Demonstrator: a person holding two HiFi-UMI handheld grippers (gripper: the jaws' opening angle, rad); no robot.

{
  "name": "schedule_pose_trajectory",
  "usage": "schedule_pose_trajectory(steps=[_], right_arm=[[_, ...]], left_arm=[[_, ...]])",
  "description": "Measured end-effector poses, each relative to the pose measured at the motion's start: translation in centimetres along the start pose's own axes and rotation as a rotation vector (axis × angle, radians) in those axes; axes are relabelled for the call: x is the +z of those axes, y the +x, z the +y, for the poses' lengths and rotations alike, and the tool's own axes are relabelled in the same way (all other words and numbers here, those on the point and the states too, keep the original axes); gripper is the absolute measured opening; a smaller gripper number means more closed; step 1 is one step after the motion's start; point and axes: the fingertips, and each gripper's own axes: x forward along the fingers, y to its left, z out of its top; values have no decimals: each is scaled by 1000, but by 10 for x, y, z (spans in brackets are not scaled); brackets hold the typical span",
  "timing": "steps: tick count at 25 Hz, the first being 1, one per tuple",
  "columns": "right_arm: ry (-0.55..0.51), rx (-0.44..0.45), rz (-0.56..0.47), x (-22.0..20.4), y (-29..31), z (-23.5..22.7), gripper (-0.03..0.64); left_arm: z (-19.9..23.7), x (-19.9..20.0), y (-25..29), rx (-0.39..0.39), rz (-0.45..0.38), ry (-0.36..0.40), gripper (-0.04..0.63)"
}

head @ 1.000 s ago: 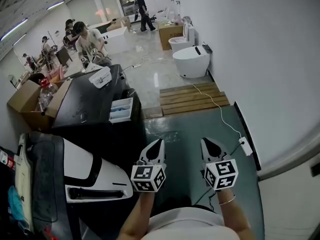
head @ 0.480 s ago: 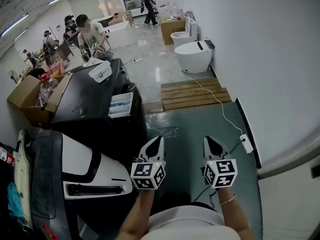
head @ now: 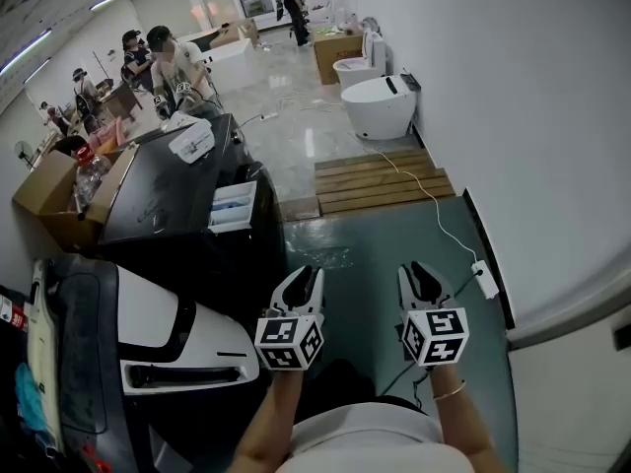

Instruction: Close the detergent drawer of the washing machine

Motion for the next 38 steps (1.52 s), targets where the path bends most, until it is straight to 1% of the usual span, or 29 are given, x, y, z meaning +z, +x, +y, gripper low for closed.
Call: schedule_pose_trajectory(steps=[5,9,13,22,29,33,38], right_arm=[[10,6,2,2,11,-5,87],[17,-9,10,3,27,-15,87],[25,-22,18,5,52,-24,87],[31,-54,43,20,142,-48,87],[28,-67,40,45,215,-63,87],[29,-57,43,57,252,-61,87],[29,-51,42,70,287,-62,87]], left_arm=[[2,-2,17,-3,11,6,98],[7,-4,38,-22,27,-7,109],[20,-5,66,-22,35,-18,115],[63,4,158,-25,62,-30,123],[95,18,223,-44,90,-26,133],[112,26,251,-49,99,-28,143],[131,36,277,-45,90,-36,149]])
